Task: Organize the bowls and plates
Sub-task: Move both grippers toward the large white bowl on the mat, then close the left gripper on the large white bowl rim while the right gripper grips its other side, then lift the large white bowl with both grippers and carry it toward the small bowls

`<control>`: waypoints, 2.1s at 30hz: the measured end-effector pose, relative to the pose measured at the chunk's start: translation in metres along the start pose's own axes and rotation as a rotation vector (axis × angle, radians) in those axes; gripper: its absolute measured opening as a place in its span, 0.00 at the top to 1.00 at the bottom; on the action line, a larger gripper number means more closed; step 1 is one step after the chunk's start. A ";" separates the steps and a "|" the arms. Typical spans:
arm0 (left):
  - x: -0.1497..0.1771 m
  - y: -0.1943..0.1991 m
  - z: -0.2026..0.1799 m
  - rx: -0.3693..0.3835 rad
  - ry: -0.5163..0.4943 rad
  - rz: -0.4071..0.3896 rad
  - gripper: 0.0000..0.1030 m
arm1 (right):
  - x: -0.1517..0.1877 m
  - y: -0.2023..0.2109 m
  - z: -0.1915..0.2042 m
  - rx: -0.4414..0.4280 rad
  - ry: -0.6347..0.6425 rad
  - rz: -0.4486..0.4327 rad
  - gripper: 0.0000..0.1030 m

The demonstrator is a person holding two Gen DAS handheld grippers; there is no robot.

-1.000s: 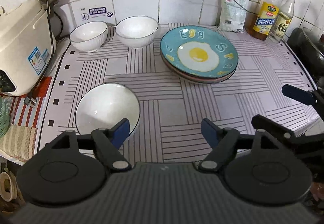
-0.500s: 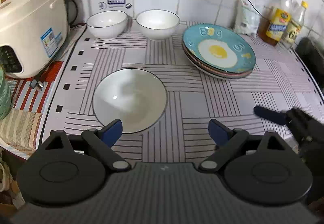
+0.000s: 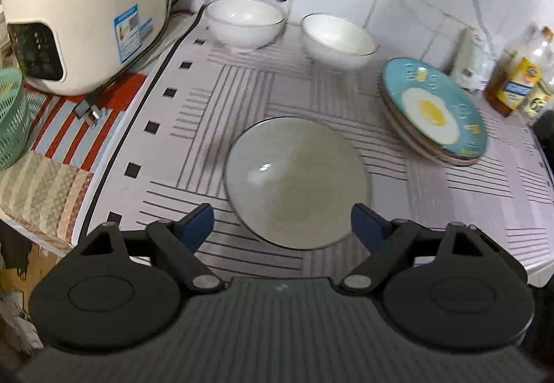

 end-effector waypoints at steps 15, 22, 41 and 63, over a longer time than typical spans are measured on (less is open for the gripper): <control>0.011 -0.042 0.015 -0.029 -0.002 0.067 0.76 | -0.006 -0.081 -0.002 -0.068 0.089 0.050 0.07; 0.009 -0.044 0.015 -0.046 -0.010 0.060 0.78 | -0.007 -0.085 -0.004 -0.085 0.095 0.032 0.05; 0.020 -0.003 -0.044 0.017 -0.130 0.029 0.78 | -0.008 -0.028 -0.014 -0.001 0.038 0.023 0.05; 0.028 0.004 -0.128 0.116 -0.213 0.052 0.78 | 0.006 0.044 -0.056 0.142 0.041 0.041 0.05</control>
Point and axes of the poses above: each gripper's, at about its wrist camera, not at the fingertips, and y roughly against the way its jaws point, z to its left, x to its underside, the point moved 8 cm from there along -y, roughly the way its jaws point, and after that the axes turned 14 degrees about -x, right-handed, at the moved point
